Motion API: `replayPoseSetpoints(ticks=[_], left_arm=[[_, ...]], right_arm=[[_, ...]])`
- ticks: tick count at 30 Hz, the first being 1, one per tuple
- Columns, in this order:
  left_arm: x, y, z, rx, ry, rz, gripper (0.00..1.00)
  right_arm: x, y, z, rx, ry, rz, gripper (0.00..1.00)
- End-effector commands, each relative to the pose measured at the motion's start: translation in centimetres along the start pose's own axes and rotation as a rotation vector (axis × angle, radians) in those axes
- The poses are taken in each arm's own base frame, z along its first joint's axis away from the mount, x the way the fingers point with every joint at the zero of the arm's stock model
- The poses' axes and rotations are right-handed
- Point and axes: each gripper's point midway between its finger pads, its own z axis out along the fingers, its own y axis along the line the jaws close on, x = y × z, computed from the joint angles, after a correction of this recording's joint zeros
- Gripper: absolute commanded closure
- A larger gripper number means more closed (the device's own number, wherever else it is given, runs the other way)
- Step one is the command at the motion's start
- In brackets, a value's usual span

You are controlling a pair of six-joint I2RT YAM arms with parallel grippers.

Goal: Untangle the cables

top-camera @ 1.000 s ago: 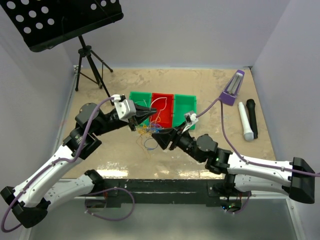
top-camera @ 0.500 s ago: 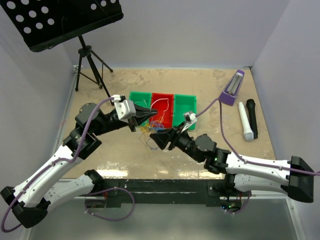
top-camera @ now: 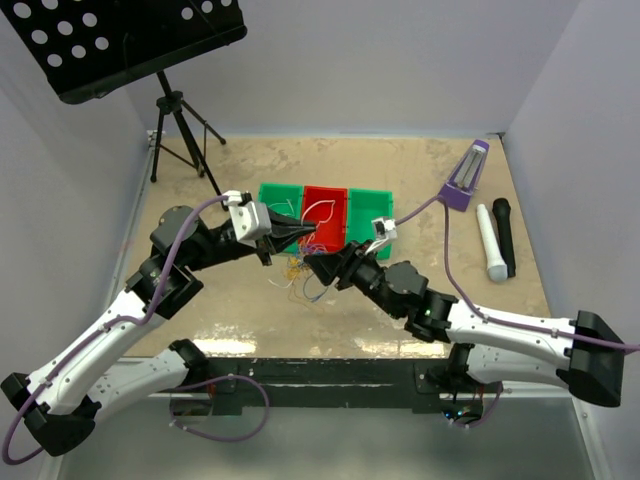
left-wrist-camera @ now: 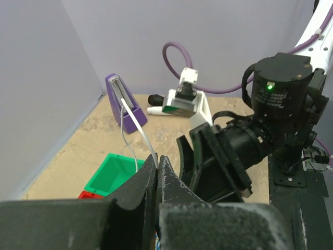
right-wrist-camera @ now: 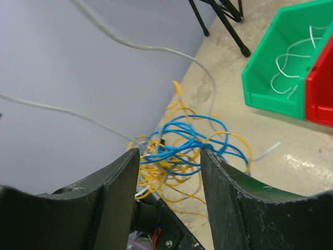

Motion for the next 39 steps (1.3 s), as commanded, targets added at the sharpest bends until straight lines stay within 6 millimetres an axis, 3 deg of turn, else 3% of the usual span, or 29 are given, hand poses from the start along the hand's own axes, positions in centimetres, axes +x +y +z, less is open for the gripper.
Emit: replayPoseSetpoints(ticks=[1,11,18,19,22,26,32,39], left_arm=[[-2.8,-0.1,0.0,0.014,-0.077,0.025,1.0],[-2.5,-0.6,0.0,0.04,-0.073,0.023,1.0],[-2.5,-0.7,0.0,0.048,-0.077,0.02,1.0],[-2.6,-0.7,0.0,0.048,-0.077,0.02,1.0],[-3.1,-0.7,-0.1,0.046,-0.083,0.032,1.0],[-5.0,-0.2,-0.1,0.033,-0.111,0.086,1.0],[-10.6,0.6,-0.5,0.007,-0.186,0.198,1.0],[-14.7,1.2,-1.6,-0.038,-0.224,0.238,1.0]], right_arm=[[-0.7,1.5,1.4,-0.016,0.0,0.059,0.48],[-2.3,1.9,1.4,-0.036,-0.041,0.086,0.59],[-2.1,1.6,2.0,-0.016,-0.031,0.075,0.98],[-1.9,1.1,2.1,0.001,-0.027,0.073,1.0],[-0.4,-0.7,2.4,0.06,0.007,0.046,1.0],[2.4,-4.5,2.4,0.167,0.067,0.006,1.0],[7.0,-10.8,1.3,0.337,0.177,-0.048,1.0],[9.6,-14.8,-0.4,0.446,0.242,-0.074,1.0]])
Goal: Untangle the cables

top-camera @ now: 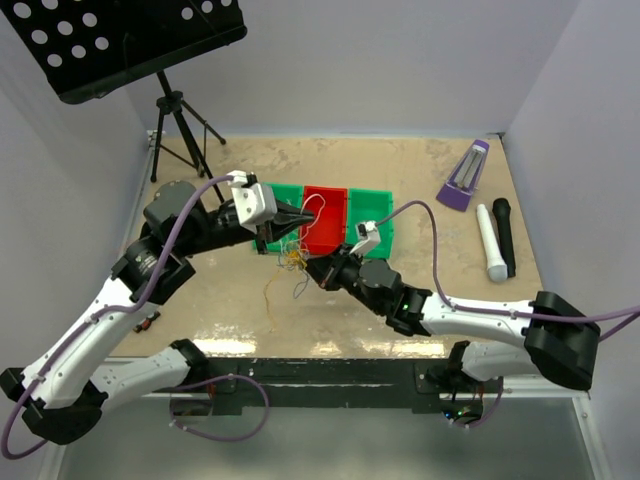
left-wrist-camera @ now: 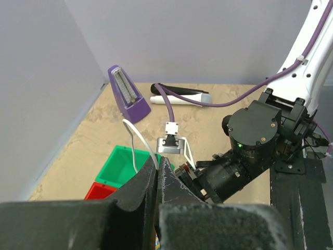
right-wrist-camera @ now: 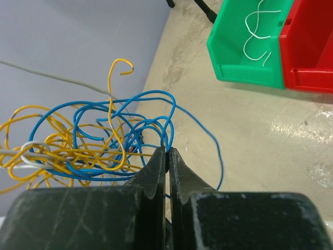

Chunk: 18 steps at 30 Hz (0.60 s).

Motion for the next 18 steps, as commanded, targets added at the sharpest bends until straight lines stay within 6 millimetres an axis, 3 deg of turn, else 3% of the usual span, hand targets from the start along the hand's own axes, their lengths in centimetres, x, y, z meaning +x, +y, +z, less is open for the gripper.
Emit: replayPoseSetpoints(ticks=[1,12,18], left_arm=[[-12.3,1.1,-2.9,-0.086,-0.299,0.224,1.0],[-20.9,6.0,-6.2,-0.387,-0.385,0.478,1.0],[-23.9,8.5,-9.1,-0.589,-0.414,0.581,1.0]], right_arm=[[4.7,-10.0,-1.7,0.298,0.136,-0.126,1.0],[7.3,-16.4,-4.6,0.507,0.19,-0.144,1.0],[8.4,-16.5,-5.4,0.524,0.213,-0.114,1.0]])
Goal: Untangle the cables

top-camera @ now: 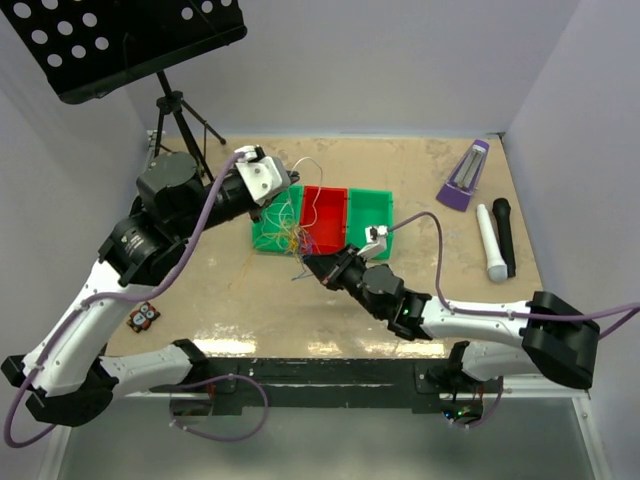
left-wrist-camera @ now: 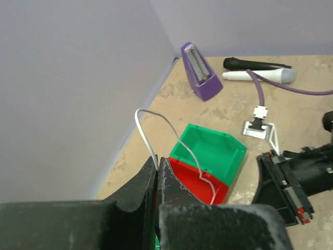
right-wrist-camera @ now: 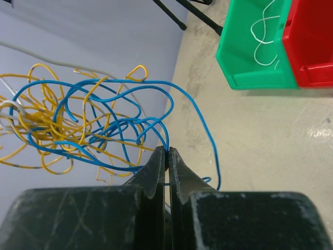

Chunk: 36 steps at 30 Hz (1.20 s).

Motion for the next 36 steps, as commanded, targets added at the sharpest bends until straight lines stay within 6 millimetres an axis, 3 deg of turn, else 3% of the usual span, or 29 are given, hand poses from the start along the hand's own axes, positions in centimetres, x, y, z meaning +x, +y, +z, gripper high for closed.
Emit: replayPoseSetpoints(ticks=[1,4,8,13,17,22,26,30,36], left_arm=[[-18.8,8.9,-10.2,-0.466,-0.547,0.28,1.0],[-20.1,9.5,-11.4,-0.514,-0.595,0.293,1.0],[-20.4,9.5,-11.6,-0.513,-0.604,0.29,1.0],[-18.0,6.3,-9.3,-0.322,-0.545,0.25,1.0],[-17.2,6.4,-9.1,-0.343,-0.539,0.251,1.0],[-21.0,9.8,-12.1,-0.558,-0.633,0.375,1.0],[-24.7,12.7,-15.9,-0.785,-0.705,0.486,1.0],[-27.9,13.9,-18.7,-0.907,-0.766,0.572,1.0],[-30.4,14.7,-22.2,-1.044,-0.83,0.625,1.0]], right_arm=[[5.6,-17.0,-5.7,0.523,0.244,-0.288,1.0],[6.1,-16.8,-5.6,0.513,0.263,-0.278,1.0],[6.9,-16.0,-5.8,0.488,0.287,-0.292,1.0],[5.7,-12.7,-5.6,0.408,0.237,-0.307,1.0],[3.6,-11.7,-5.9,0.441,0.174,-0.308,1.0],[4.3,-13.9,-6.5,0.534,0.202,-0.312,1.0],[5.9,-16.1,-7.3,0.591,0.247,-0.288,1.0],[7.2,-17.8,-7.8,0.632,0.272,-0.291,1.0],[9.0,-18.6,-8.0,0.665,0.303,-0.312,1.0]])
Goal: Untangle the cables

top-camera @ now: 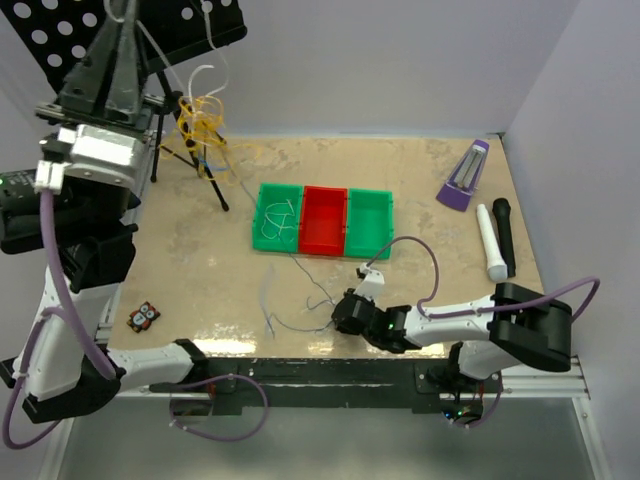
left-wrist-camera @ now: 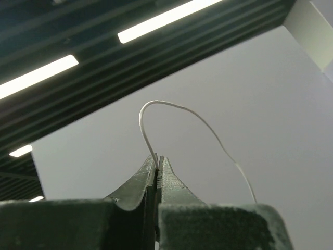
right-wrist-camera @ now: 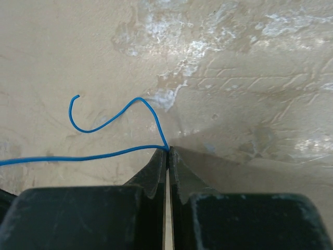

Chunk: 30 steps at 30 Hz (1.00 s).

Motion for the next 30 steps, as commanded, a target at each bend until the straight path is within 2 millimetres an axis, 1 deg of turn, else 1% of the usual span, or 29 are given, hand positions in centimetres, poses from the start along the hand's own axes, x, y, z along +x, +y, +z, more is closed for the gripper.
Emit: replayPoseSetpoints(ticks=[1,5,6,7,9,10,11,12,13,15,16,18,19,20,21,23,24,25,27,29,30], left_arm=[[-5.3,8.4,-0.6,-0.269,-0.119,0.122,1.0],[-5.8,9.3,-0.7,-0.312,-0.137,0.17,1.0],[-5.7,9.2,-0.6,-0.309,-0.131,0.152,1.0],[-5.3,8.7,-0.5,-0.289,-0.118,0.137,1.0],[-4.3,7.1,-0.8,-0.23,-0.096,0.117,1.0],[-3.9,6.1,-1.1,-0.203,-0.093,0.109,1.0],[-3.7,5.7,-1.4,-0.189,-0.094,0.101,1.0],[-3.2,5.1,-1.6,-0.176,-0.085,0.085,1.0],[-2.7,4.4,-1.7,-0.151,-0.069,0.059,1.0],[-1.9,1.7,-1.7,-0.032,-0.047,0.014,1.0],[-1.4,0.3,-2.1,0.026,-0.038,-0.008,1.0],[0.2,-3.4,-3.3,0.151,-0.004,-0.051,1.0],[0.9,-5.1,-3.9,0.208,0.008,-0.063,1.0],[1.5,-6.2,-4.5,0.236,0.023,-0.08,1.0],[2.0,-6.8,-5.0,0.249,0.038,-0.103,1.0],[3.1,-8.0,-5.8,0.273,0.072,-0.12,1.0],[3.4,-8.3,-6.1,0.276,0.084,-0.124,1.0],[3.7,-8.5,-6.4,0.278,0.094,-0.125,1.0],[4.0,-8.8,-6.8,0.282,0.098,-0.123,1.0],[4.4,-9.1,-6.9,0.286,0.104,-0.114,1.0],[4.4,-8.9,-6.9,0.277,0.105,-0.106,1.0]], right_arm=[[2.0,-2.3,0.3,0.099,0.04,-0.035,1.0],[2.2,-2.7,0.2,0.11,0.039,-0.02,1.0],[2.1,-2.7,0.2,0.108,0.037,-0.016,1.0],[2.0,-2.8,0.1,0.115,0.032,-0.015,1.0],[1.4,-2.9,-0.3,0.122,0.011,0.001,1.0],[0.8,-2.3,-0.7,0.104,-0.001,0.024,1.0],[0.7,-2.4,-1.0,0.107,-0.001,0.035,1.0],[-0.1,-2.0,-1.5,0.093,-0.019,0.052,1.0],[-1.0,-1.2,-2.0,0.074,-0.041,0.063,1.0],[-3.0,0.4,-3.2,0.036,-0.087,0.077,1.0],[-3.8,0.9,-3.8,0.025,-0.108,0.082,1.0],[-5.7,1.7,-4.9,0.012,-0.155,0.095,0.98],[-6.5,1.8,-5.2,0.015,-0.176,0.096,0.95],[-7.2,2.1,-5.5,0.011,-0.191,0.098,0.91],[-7.6,2.2,-5.8,0.009,-0.197,0.092,0.86],[-7.8,2.4,-6.2,-0.003,-0.192,0.073,0.6],[-7.8,2.5,-6.3,-0.009,-0.185,0.064,0.5],[-7.7,2.5,-6.5,-0.013,-0.175,0.057,0.45],[-7.6,2.5,-6.9,-0.019,-0.161,0.048,0.38],[-7.9,2.3,-7.5,-0.019,-0.162,0.046,0.37],[-8.1,2.2,-7.7,-0.018,-0.165,0.046,0.37]])
